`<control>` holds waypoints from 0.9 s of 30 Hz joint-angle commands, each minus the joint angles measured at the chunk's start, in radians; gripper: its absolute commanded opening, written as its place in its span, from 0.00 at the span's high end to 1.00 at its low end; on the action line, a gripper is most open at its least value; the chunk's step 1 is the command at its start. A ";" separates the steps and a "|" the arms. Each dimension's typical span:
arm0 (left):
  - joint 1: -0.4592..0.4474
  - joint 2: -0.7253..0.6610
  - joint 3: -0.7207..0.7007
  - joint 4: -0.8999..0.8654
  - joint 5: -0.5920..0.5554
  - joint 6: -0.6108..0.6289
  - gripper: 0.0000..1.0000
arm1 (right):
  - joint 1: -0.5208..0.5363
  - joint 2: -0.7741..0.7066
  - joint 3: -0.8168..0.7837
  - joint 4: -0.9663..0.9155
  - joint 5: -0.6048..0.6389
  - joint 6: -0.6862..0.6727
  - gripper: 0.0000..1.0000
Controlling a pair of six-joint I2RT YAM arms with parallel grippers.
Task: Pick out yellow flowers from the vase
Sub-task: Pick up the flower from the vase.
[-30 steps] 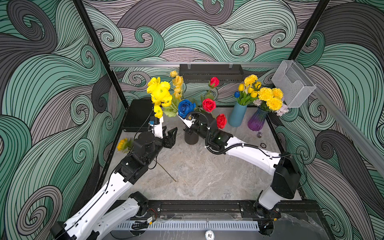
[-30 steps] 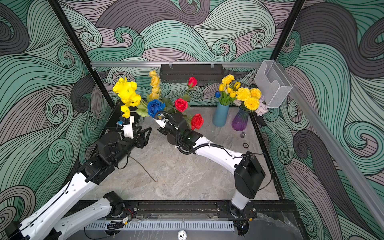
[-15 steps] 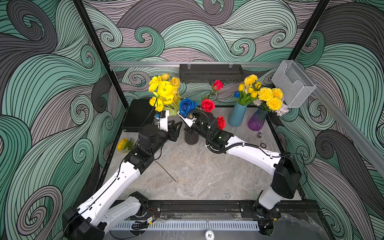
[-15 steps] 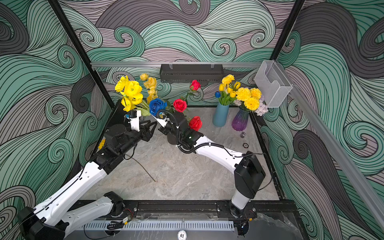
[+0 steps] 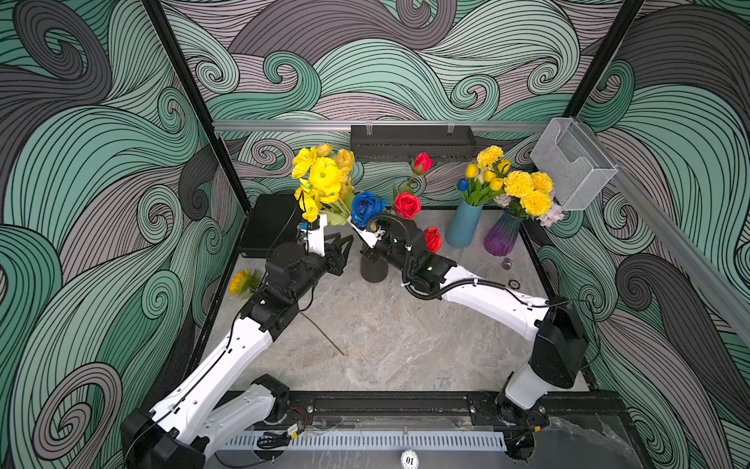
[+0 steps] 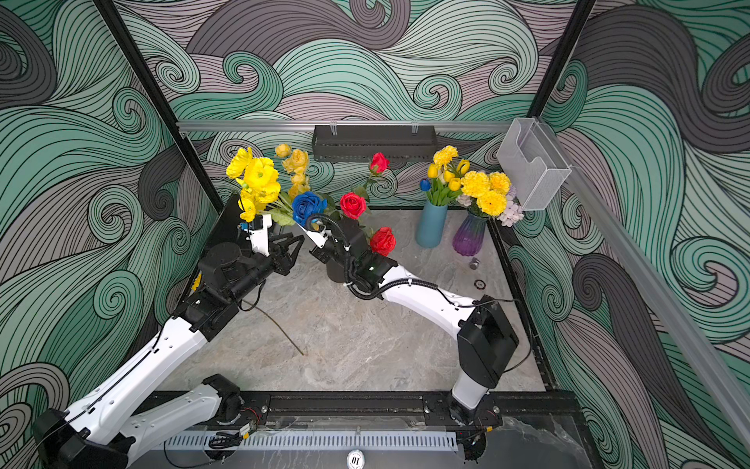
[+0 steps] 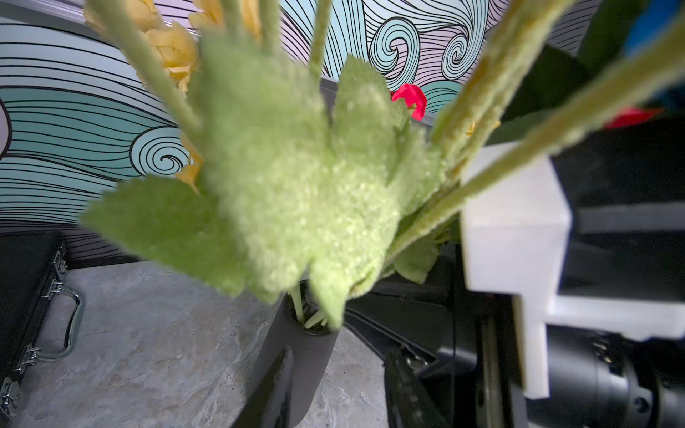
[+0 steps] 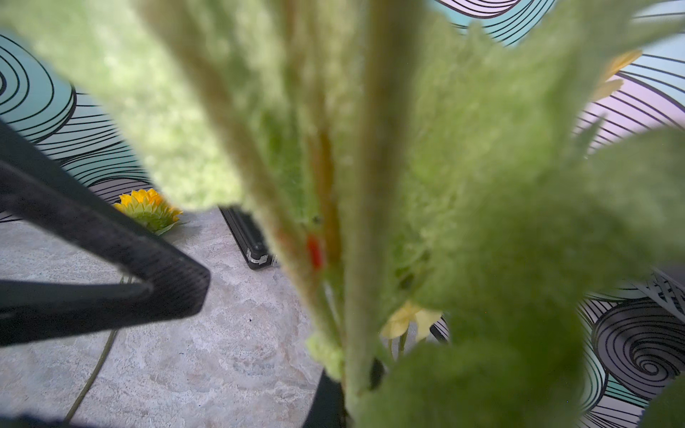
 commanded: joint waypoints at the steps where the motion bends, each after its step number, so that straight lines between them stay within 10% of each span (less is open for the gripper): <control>1: 0.011 -0.011 -0.014 0.068 0.062 0.005 0.62 | 0.000 -0.016 0.002 0.014 -0.008 0.024 1.00; 13: 0.051 0.083 0.007 0.189 0.216 0.040 0.78 | -0.020 -0.044 -0.034 0.034 -0.056 0.085 0.99; 27: 0.072 0.199 0.060 0.250 0.239 0.073 0.72 | -0.021 -0.052 -0.045 0.020 -0.090 0.083 1.00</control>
